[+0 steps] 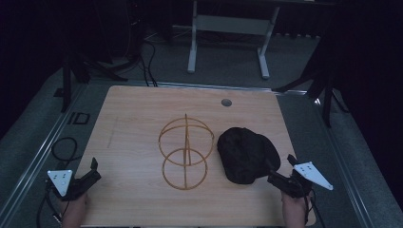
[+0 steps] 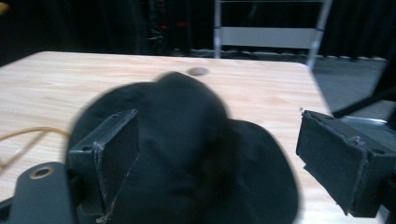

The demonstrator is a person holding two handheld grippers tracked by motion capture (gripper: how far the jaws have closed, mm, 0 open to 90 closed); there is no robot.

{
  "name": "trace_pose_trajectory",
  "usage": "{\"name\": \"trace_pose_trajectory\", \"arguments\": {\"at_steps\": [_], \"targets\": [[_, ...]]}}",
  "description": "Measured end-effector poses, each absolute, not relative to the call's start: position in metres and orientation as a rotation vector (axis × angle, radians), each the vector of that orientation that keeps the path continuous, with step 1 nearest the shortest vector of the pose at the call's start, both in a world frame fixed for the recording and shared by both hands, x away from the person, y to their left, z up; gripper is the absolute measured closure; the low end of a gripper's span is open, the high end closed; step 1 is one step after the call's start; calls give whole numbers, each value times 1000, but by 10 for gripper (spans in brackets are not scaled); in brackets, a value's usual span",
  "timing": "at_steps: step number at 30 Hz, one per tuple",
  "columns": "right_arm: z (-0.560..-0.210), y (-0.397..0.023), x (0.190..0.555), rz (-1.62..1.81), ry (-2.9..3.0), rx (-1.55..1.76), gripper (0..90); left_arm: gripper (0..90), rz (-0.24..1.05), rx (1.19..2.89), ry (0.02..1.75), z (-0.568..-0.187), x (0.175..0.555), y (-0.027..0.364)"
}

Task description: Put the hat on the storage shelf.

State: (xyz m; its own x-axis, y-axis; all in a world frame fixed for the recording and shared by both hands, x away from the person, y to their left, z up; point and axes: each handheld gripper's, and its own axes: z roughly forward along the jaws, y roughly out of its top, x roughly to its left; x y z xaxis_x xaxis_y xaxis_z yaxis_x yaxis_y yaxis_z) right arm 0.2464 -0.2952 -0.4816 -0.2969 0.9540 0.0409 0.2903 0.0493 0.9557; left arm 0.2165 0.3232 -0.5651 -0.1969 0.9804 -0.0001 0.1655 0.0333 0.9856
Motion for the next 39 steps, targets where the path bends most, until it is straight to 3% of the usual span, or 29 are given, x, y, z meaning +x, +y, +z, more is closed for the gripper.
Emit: {"name": "trace_pose_trajectory", "arguments": {"at_steps": [11,23,29,33,37,39], "targets": [[-487,-256,256,1270,1778,1224,108,6,1252,1221,1491,-565,216,323],[-513,-236,271,1032,1801,1242,108,6,1246,1226,1488,-565,216,323],[-521,-239,276,931,1813,1263,213,6,1247,1225,1488,-565,216,323],[-524,-243,275,917,1785,1257,380,6,1248,1227,1489,-565,216,323],[-523,-244,275,908,1787,1237,477,6,1247,1224,1490,-565,216,323],[-522,-245,275,909,1798,1225,480,6,1247,1223,1489,-565,216,323]]}}
